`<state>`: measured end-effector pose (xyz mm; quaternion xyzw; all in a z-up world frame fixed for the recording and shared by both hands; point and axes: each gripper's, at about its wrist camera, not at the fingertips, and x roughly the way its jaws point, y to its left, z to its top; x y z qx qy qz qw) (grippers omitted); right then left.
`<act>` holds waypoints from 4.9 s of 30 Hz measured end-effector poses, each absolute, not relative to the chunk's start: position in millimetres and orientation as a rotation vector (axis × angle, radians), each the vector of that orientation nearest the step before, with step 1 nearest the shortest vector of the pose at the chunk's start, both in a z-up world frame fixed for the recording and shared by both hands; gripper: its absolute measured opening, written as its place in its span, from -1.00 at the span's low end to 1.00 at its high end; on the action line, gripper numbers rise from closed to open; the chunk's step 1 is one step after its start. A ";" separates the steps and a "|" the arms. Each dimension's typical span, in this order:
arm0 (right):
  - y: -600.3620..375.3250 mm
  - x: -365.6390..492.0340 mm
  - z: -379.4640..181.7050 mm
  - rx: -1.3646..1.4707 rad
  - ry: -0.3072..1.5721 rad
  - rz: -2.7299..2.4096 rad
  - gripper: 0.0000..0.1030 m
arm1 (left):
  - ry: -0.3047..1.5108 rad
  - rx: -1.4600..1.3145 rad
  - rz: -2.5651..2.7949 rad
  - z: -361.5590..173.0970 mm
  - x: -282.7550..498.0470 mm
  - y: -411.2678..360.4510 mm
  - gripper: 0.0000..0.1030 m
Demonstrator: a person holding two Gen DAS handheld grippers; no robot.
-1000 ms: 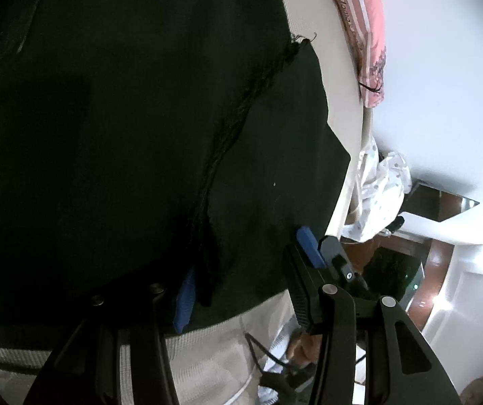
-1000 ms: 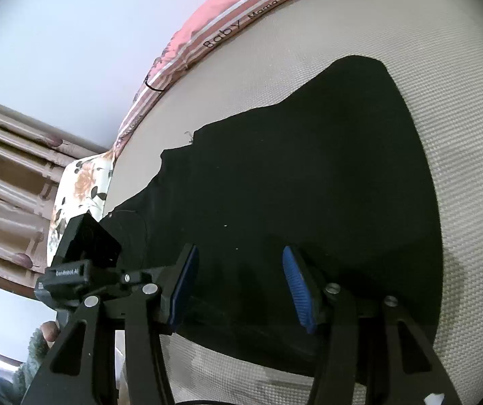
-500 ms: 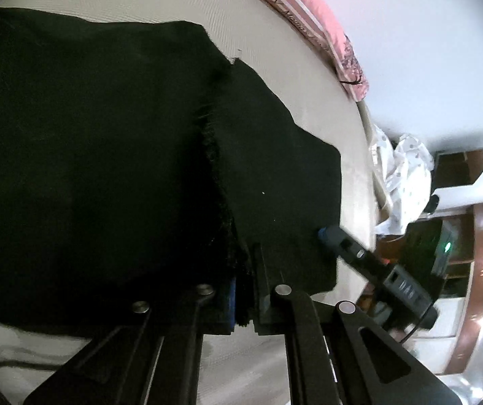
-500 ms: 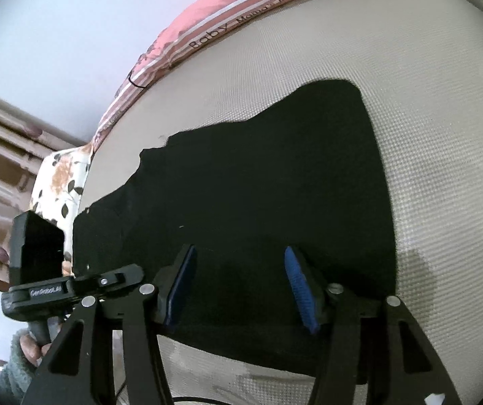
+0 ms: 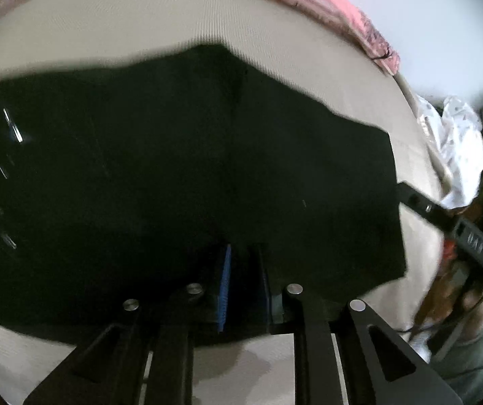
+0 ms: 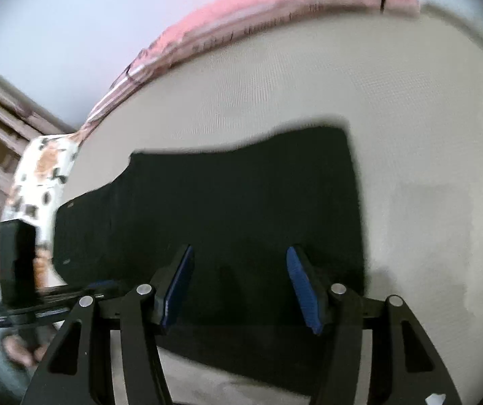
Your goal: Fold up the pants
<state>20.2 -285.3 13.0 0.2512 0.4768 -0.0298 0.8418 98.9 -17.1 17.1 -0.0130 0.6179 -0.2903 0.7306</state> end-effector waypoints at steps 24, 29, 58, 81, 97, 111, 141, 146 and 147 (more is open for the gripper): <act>-297.1 63.7 -9.5 0.319 1.040 -0.158 -0.07 | 1.170 0.167 -0.682 11.4 145.0 -95.4 -0.67; -283.0 37.5 -12.9 0.369 1.076 -0.084 -0.06 | 1.183 0.241 -0.714 13.8 100.2 -71.6 -0.66; -122.3 42.7 -9.1 0.212 1.154 0.210 0.09 | 1.207 -0.006 -0.434 46.0 88.1 87.9 -0.62; -93.0 80.0 0.6 0.298 1.159 0.328 0.20 | 1.202 -1.139 -0.279 -40.9 118.7 302.7 0.18; -97.3 82.9 -2.9 0.348 1.143 0.277 0.21 | 1.103 -0.962 -0.260 -9.7 132.4 277.6 -0.44; -204.4 32.2 36.1 0.441 1.023 0.099 0.29 | 0.918 -0.478 -0.758 133.5 105.9 58.2 -0.50; -367.2 -51.4 -2.8 0.892 0.894 -0.012 0.32 | 1.157 0.117 -1.093 67.9 10.8 -143.9 -0.08; -379.1 -60.9 -14.4 0.992 0.856 -0.008 0.31 | 1.141 0.058 -0.990 74.5 31.4 -93.8 -0.01; -380.0 -64.2 -10.6 0.975 0.837 -0.023 0.31 | 1.133 0.055 -0.940 73.9 40.0 -81.1 0.00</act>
